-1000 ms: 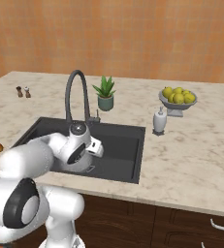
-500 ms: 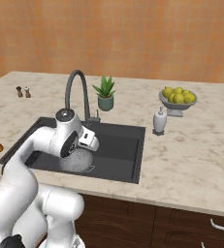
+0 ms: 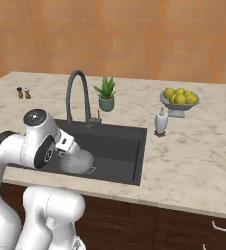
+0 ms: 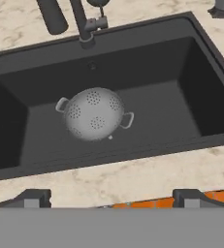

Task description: Put the colander in the sink, put the apple, tangerine, peach in the colander, and turn on the sink faucet and pour water over the colander.

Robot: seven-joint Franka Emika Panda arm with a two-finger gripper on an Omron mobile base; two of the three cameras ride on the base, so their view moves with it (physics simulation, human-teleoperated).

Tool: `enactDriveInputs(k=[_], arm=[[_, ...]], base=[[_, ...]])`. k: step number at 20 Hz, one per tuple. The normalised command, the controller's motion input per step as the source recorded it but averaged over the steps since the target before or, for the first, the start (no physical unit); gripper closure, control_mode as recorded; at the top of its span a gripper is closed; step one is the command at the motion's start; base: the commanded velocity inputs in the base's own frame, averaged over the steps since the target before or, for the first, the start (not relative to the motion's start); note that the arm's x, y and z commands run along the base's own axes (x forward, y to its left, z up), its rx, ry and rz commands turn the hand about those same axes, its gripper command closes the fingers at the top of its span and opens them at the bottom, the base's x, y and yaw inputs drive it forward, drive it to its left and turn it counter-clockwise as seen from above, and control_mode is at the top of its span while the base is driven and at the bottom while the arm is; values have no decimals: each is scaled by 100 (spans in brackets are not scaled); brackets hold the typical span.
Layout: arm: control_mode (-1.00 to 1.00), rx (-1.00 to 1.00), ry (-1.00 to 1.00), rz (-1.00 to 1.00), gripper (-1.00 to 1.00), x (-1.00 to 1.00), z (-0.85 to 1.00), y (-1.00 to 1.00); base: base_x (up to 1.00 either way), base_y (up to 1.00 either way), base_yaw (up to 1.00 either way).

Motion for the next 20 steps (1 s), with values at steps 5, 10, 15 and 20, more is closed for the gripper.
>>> enactDriveInputs(k=[5, 10, 15, 20], arm=[[-100, 0, 0, 0, -100, -61, 40, 95], [-100, 0, 3, 0, -100, -49, 38, 91], [-100, 0, 8, 0, -100, -19, 22, 92], [-100, -1, 9, 0, -100, 16, 0, 51]], base=[[0, 0, 0], [0, 0, 0], [0, 0, 0], [0, 0, 0]])
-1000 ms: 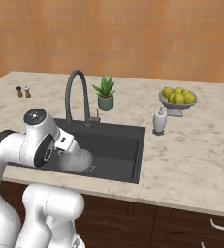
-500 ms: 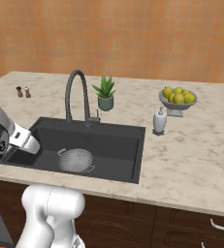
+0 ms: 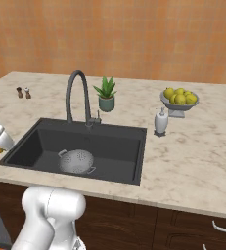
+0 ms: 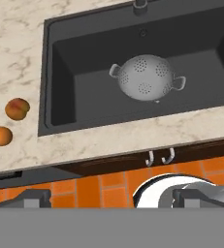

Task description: Put the colander in the sink, put the apple, tangerine, peach in the colander, and turn on the sink faucet and pour water over the colander.

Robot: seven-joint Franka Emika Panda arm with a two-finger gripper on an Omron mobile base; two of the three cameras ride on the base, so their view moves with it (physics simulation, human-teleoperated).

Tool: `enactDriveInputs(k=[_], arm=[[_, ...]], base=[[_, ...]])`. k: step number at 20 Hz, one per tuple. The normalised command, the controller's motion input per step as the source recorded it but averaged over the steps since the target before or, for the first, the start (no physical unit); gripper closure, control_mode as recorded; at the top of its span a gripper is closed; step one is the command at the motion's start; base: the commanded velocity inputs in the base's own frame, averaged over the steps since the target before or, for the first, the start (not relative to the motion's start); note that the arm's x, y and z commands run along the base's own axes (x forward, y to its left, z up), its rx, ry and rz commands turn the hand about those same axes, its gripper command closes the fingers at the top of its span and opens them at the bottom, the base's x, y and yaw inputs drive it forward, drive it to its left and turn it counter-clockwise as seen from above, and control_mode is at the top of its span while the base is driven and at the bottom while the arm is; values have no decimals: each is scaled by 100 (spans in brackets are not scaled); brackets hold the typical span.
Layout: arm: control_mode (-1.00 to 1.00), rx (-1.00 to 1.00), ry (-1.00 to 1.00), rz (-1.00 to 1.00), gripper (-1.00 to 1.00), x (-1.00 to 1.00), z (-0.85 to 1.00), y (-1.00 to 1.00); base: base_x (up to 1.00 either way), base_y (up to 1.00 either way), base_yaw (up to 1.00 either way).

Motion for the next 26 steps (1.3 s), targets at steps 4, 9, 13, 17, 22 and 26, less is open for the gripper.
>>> enactDriveInputs(k=[4, 9, 13, 17, 22, 26], arm=[[-100, -3, 11, -2, -100, 27, -33, 23], [-100, -2, 17, -1, -100, 74, -38, 39], [-100, -2, 17, 2, -100, 49, -65, 81], [-100, 1, 12, 5, -100, 34, -48, 74], [-100, 0, 3, 3, -100, 38, -44, 78], [-100, 0, 3, 1, -100, 52, -21, 72]], base=[[0, 0, 0], [0, 0, 0], [0, 0, 0], [0, 0, 0], [0, 0, 0], [0, 0, 0]])
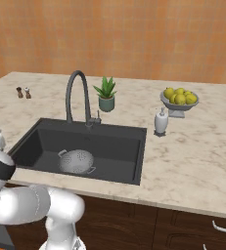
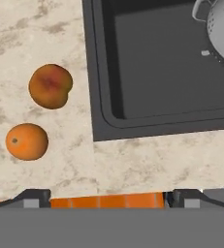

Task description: Put the colander in the sink, put the apple, tangerine, peach in the colander, and turn on the sink faucet and pour water over the colander.

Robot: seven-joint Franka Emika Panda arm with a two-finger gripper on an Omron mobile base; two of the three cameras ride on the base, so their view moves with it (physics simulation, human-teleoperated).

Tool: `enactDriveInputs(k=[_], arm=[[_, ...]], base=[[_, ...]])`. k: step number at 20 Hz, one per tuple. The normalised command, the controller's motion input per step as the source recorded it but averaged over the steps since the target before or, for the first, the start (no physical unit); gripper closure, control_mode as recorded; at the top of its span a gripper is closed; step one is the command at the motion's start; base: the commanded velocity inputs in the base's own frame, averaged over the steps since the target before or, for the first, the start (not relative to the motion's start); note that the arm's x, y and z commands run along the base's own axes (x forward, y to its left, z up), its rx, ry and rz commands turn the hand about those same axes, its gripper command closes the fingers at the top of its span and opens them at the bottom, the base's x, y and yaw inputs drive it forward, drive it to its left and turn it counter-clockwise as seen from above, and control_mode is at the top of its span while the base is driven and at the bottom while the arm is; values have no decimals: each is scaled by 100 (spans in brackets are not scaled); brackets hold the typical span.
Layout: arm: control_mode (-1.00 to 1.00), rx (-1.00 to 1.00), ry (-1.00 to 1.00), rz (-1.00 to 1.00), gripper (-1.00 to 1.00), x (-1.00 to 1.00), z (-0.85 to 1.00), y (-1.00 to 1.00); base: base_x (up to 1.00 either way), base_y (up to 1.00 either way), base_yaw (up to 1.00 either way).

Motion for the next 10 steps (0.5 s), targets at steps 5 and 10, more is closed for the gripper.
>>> enactDriveInputs(k=[5, 10], arm=[[-100, -1, 8, 3, -100, 36, -9, 34], [-100, -1, 1, 1, -100, 30, -37, 29]], base=[[0, 0, 0], [0, 0, 0]])
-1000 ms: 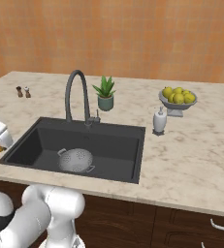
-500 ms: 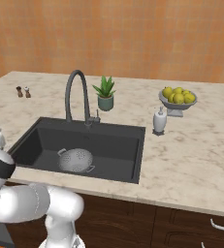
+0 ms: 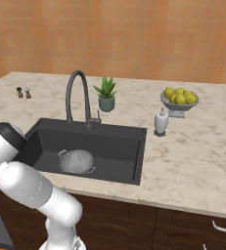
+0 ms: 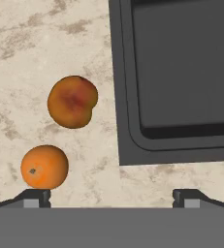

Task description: Put the colander in the sink, put the apple, tangerine, peach in the colander, and turn on the sink faucet and pour water over the colander.

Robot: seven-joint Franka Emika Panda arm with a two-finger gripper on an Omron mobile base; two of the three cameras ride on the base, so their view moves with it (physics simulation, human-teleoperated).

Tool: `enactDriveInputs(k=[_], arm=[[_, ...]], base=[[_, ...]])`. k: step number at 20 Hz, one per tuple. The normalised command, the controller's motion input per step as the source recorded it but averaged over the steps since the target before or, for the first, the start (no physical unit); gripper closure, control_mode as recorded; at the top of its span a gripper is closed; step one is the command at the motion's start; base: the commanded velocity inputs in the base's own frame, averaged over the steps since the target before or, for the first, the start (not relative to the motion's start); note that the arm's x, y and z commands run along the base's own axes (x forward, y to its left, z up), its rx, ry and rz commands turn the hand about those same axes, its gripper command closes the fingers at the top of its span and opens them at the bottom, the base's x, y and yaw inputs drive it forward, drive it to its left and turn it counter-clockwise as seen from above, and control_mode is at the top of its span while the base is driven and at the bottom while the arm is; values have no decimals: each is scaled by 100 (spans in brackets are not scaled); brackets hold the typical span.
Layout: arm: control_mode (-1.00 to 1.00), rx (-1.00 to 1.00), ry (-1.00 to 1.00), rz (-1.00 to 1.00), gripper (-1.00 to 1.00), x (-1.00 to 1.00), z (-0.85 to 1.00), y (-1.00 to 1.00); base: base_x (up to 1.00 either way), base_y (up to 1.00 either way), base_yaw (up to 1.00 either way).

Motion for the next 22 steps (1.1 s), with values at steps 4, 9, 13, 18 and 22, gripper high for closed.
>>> enactDriveInputs(k=[4, 9, 13, 18, 22], arm=[[-100, -4, 0, 0, -100, 39, -49, 48], [-100, 0, 0, 0, -100, 39, -34, 29], [-100, -2, 0, 0, -100, 28, -18, 31], [-100, -1, 0, 0, -100, 23, -17, 22], [-100, 0, 0, 0, -100, 7, -21, 0]], base=[[0, 0, 0], [0, 0, 0], [0, 0, 0], [0, 0, 0], [0, 0, 0]])
